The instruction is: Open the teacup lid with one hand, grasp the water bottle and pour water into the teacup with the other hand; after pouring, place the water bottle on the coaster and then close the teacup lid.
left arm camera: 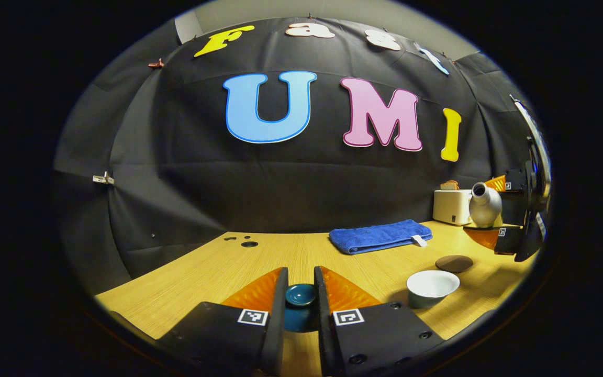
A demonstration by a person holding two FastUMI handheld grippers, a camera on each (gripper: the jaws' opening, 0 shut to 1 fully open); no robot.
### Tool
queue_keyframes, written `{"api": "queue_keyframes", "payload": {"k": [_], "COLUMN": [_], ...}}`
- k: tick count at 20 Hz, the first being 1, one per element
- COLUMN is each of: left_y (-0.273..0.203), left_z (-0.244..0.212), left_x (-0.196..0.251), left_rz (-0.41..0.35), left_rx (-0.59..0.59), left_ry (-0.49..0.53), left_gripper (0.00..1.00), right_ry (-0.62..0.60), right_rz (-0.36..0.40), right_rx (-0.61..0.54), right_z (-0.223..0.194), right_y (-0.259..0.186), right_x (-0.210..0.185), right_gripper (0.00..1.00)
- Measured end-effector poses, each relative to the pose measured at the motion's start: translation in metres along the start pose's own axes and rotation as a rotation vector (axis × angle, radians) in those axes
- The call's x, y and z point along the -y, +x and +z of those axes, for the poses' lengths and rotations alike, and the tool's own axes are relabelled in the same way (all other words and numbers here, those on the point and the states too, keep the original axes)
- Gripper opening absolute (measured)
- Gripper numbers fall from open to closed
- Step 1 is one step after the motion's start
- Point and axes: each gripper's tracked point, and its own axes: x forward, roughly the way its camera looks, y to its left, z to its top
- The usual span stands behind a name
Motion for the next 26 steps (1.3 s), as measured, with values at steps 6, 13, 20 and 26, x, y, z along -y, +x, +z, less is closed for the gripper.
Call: {"api": "queue_keyframes", "payload": {"k": [6,13,20,26], "left_y": [-0.001,-0.001,-0.002,-0.001], "left_z": [0.0,0.0,0.0,0.0], "left_x": [-0.004,-0.004,-0.004,-0.003], "left_rz": [-0.002,-0.002,-0.002,-0.003], "left_rx": [0.0,0.0,-0.001,-0.001], "left_ry": [0.0,0.0,0.0,0.0], "left_gripper": [0.33,0.31,0.33,0.31], "right_ry": [-0.247,-0.479,-0.601,-0.713], "right_rz": [0.027,0.062,0.059,0.038], "right_rx": [0.065,0.125,0.163,0.212], "right_z": [0.011,0.011,0.008,0.013], "right_y": [0.012,0.023,0.036,0.036], "right_x": [-0.017,-0.03,-0.031,-0.036], "right_gripper": [0.76,0.76,0.76,0.76]}}
